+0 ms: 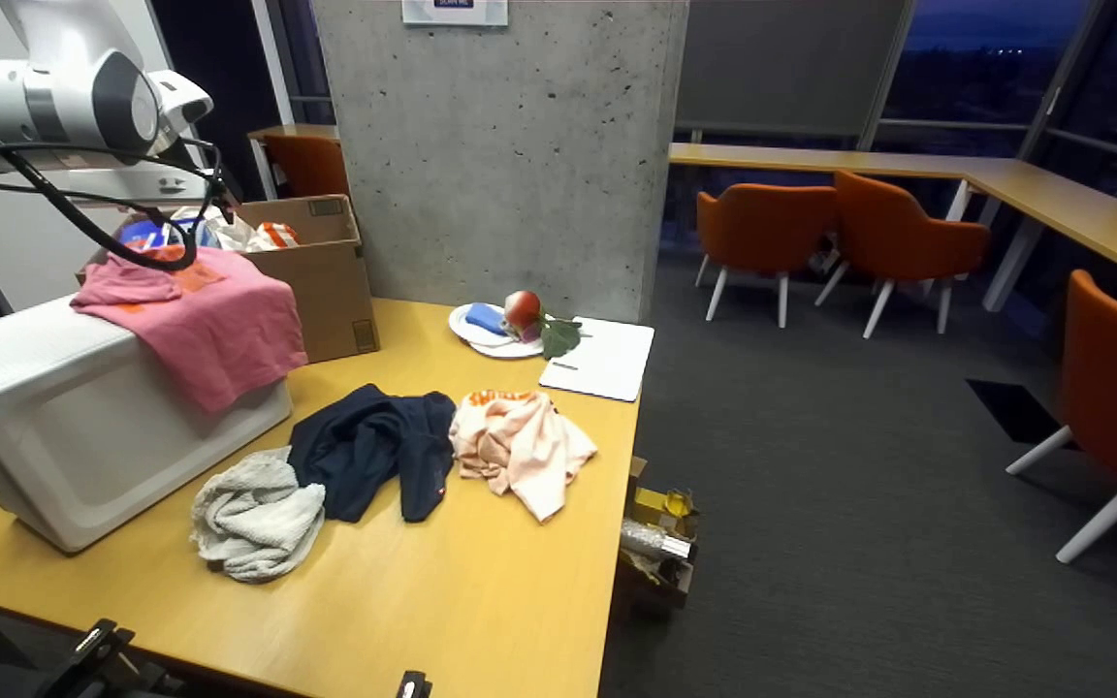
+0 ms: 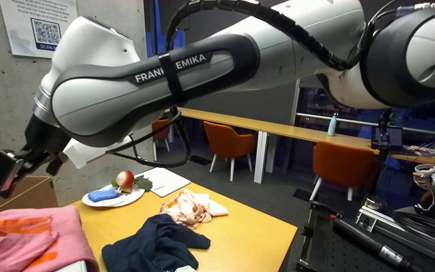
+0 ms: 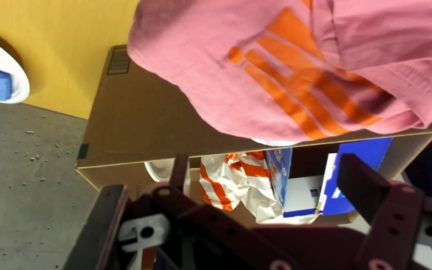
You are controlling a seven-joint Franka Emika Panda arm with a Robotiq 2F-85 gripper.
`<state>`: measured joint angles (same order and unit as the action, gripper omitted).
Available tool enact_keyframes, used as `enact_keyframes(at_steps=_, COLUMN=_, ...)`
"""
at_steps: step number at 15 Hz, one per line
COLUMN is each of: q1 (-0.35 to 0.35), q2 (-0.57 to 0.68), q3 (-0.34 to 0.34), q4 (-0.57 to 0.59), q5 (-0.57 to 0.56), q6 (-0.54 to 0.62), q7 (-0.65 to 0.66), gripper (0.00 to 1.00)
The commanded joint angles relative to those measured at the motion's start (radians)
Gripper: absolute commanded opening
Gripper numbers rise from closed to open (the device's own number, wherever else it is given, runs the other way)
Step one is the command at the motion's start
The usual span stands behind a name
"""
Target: Put the clothes on top of the basket on the table
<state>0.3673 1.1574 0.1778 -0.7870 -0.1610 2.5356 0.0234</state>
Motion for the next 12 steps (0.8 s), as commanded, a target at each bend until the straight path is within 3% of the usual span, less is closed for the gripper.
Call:
enact_keyframes(at_steps=1, q1=0.004, q2=0.137, q3=0.114, q4=0.236, q5=0.056, q6=-0.107, q7=-0.148, gripper=1.00)
enact_keyframes(at_steps=3, q1=0.009, q2=0.155, q3=0.158, q4=0.267, q5=0.071, q6=-0.160, q7=-0.189, gripper=1.00)
enact_keyframes(at_steps=6, q1=0.032, q2=0.159, q3=0.138, q4=0.281, q5=0.158, q6=-0.222, q7=-0.236, gripper=1.00)
enact_keyframes(at_steps=12, q1=0.053, q2=0.199, q3=0.116, q4=0.348, q5=0.210, q6=-0.397, q7=-0.249, gripper=1.00)
